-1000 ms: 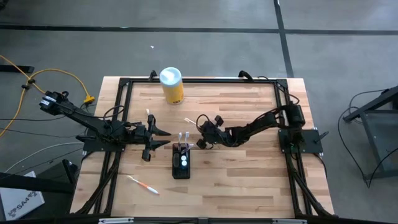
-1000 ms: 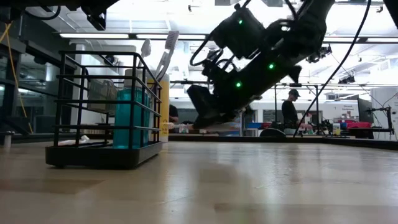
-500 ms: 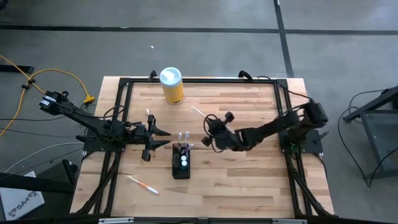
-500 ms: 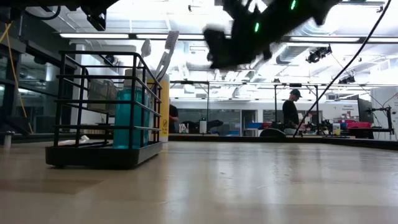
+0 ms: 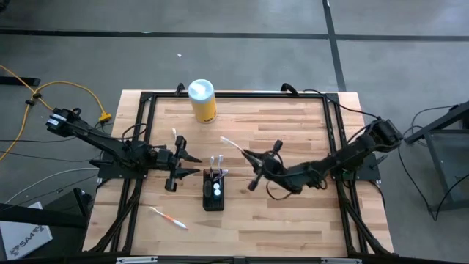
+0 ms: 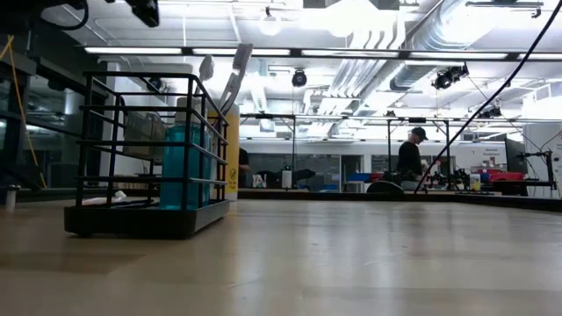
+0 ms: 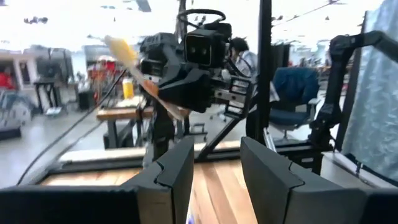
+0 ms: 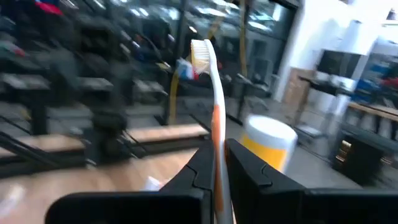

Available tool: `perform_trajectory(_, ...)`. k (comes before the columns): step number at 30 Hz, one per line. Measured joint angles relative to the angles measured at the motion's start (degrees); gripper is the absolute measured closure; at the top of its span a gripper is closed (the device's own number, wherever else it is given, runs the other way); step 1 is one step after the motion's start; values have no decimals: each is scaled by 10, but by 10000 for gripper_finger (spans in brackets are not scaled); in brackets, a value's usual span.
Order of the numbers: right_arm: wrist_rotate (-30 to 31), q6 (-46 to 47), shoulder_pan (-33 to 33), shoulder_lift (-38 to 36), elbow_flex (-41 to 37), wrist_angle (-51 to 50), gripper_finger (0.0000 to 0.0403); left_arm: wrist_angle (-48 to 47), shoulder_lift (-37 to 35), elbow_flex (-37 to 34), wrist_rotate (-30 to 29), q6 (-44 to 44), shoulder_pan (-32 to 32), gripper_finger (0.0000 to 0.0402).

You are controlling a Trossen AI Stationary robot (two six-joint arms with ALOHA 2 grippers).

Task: Pick & Place toothbrushing station
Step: Put the top right orange toothbrush into the bottom section of the black wire organizer

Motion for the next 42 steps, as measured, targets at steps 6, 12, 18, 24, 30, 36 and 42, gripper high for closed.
perform_trajectory(6, -36, -6, 14, 0, 1, 30, 389, 148, 92, 0, 59, 20, 37, 273)
perform_trajectory(12, -76, 6, 14, 0, 1, 33, 389, 244, 188, 15, 130, -28, 90, 273)
perform_trajectory(18, -87, 10, 28, 0, 1, 32, 389, 189, 211, 64, 217, -75, 134, 273)
perform_trajectory(24, -87, 11, 46, 0, 1, 32, 389, 131, 212, 111, 272, -58, 144, 273)
perform_trajectory(30, -94, 14, 48, 1, 1, 32, 389, 90, 213, 149, 277, -22, 131, 273)
perform_trajectory(36, -117, 23, 48, 1, 1, 34, 389, 60, 229, 186, 275, 12, 124, 273)
perform_trajectory(42, -120, 23, 48, 1, 1, 37, 389, 59, 265, 209, 272, 24, 125, 273)
